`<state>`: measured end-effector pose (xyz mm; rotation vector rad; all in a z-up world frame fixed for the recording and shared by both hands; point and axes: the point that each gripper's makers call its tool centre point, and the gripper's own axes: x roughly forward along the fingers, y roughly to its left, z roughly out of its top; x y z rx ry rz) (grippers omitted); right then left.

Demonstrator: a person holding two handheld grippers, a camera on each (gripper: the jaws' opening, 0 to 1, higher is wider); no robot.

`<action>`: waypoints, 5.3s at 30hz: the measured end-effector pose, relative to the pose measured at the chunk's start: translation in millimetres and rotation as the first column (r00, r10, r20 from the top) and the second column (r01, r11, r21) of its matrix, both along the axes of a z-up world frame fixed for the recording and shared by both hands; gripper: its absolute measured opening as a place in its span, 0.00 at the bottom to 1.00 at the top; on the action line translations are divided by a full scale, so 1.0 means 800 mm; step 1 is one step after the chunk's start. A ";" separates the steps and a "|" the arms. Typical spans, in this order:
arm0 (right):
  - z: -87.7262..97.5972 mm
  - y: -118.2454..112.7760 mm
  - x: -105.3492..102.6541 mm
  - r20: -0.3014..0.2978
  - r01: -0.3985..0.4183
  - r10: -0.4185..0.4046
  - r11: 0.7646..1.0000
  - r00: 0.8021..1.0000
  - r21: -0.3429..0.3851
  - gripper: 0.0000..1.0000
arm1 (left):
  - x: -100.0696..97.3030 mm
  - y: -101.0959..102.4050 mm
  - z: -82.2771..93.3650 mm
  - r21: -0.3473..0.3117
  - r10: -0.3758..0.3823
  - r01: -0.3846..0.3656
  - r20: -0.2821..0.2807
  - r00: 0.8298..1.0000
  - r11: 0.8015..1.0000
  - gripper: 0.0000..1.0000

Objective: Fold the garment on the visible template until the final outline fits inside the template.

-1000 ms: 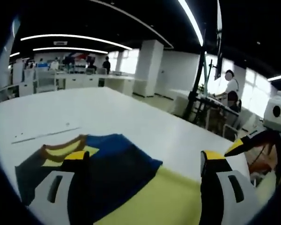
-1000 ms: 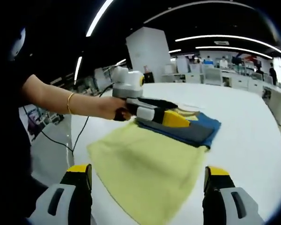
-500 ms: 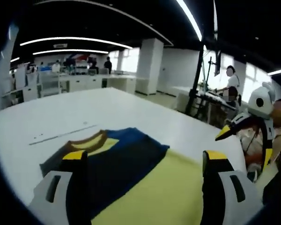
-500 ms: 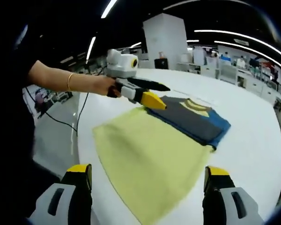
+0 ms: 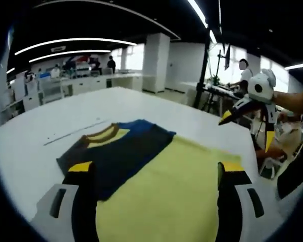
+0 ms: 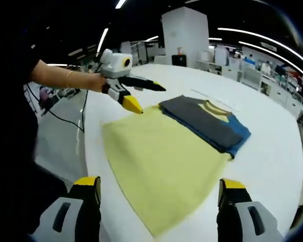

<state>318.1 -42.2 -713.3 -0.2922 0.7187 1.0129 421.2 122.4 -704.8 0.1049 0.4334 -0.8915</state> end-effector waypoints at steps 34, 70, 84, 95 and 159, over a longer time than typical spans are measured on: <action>-0.059 -0.017 -0.039 0.009 -0.059 0.062 0.987 0.998 -0.150 0.62 | -0.164 0.077 -0.078 0.222 -0.062 0.089 -0.125 0.990 0.971 0.57; -0.112 -0.031 -0.043 -0.014 -0.134 0.135 0.959 0.991 -0.251 0.34 | -0.183 0.098 -0.122 0.398 -0.129 0.186 -0.166 0.978 0.898 0.29; -0.112 -0.038 -0.022 -0.020 -0.038 0.034 0.974 0.999 -0.225 0.04 | -0.172 0.101 -0.121 0.377 -0.055 0.136 -0.220 0.974 0.916 0.06; -0.100 -0.033 -0.024 -0.112 0.114 -0.123 0.990 0.986 -0.084 0.00 | -0.168 0.104 -0.105 0.305 0.056 0.042 -0.305 0.951 0.951 0.00; 0.022 -0.027 -0.066 -0.182 0.105 -0.128 0.985 0.975 -0.135 0.00 | -0.194 0.115 0.015 0.313 0.118 0.012 -0.395 0.911 0.950 0.00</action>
